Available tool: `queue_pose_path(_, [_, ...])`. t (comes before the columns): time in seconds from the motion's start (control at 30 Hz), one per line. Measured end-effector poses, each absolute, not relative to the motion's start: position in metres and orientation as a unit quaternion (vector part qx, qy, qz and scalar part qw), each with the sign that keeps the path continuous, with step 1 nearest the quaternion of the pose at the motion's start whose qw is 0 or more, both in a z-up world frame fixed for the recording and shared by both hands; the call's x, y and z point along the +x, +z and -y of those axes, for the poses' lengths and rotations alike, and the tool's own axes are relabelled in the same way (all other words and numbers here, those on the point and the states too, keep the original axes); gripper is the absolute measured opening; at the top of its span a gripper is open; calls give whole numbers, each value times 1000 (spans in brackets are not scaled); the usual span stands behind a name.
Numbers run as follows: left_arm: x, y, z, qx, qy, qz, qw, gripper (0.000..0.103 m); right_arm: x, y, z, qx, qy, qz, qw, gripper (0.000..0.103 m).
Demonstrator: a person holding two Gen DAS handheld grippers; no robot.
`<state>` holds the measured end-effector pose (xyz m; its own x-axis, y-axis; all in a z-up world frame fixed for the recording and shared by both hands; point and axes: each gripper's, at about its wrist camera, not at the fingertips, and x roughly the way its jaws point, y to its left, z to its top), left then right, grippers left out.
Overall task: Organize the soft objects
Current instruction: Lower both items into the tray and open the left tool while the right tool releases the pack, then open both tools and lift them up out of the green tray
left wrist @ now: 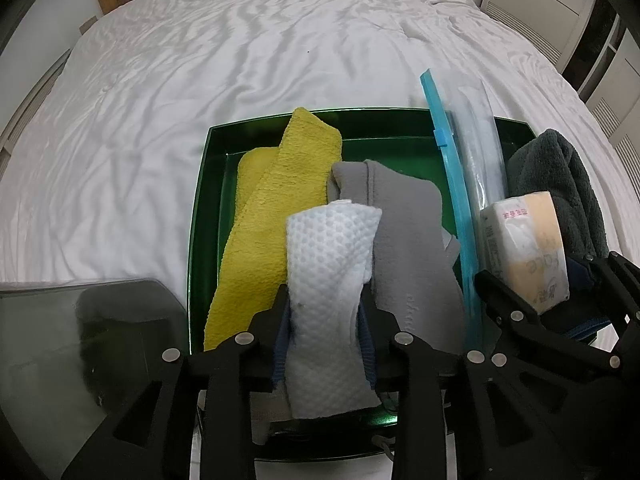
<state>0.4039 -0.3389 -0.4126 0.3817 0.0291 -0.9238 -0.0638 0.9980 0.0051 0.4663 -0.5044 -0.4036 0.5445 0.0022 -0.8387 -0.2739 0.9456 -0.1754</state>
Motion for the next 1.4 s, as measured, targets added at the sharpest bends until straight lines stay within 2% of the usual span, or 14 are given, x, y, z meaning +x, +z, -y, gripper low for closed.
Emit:
queue_pose_path(0.1, [404, -413, 339, -12, 30, -555, 831, 36, 466, -405, 503, -149, 81, -470, 866, 59])
queue_pose_path(0.23, [404, -413, 339, -12, 31, -556, 831, 38, 465, -406, 503, -152, 82, -469, 866, 60])
queue_pose_path(0.4, [405, -415, 338, -9, 36, -555, 831, 46, 466, -407, 503, -157, 84, -469, 865, 63])
queue_pose_path(0.6, [405, -415, 337, -11, 37, -555, 831, 48, 466, -407, 502, -162, 87, -466, 865, 63])
queue_pose_path(0.67, [405, -414, 337, -11, 38, -554, 831, 53, 465, -407, 502, -167, 90, -465, 865, 67])
queue_pose_path(1.13, [401, -408, 339, -7, 45, -546, 837, 56, 455, -400, 500, -180, 98, -451, 869, 71])
queue_pose_path(1.27, [400, -403, 338, -7, 52, -540, 840, 65, 450, -397, 500, -183, 102, -447, 870, 75])
queue_pose_path(1.4, [397, -400, 338, -5, 56, -536, 842, 67, 442, -392, 499, -185, 104, -439, 873, 81])
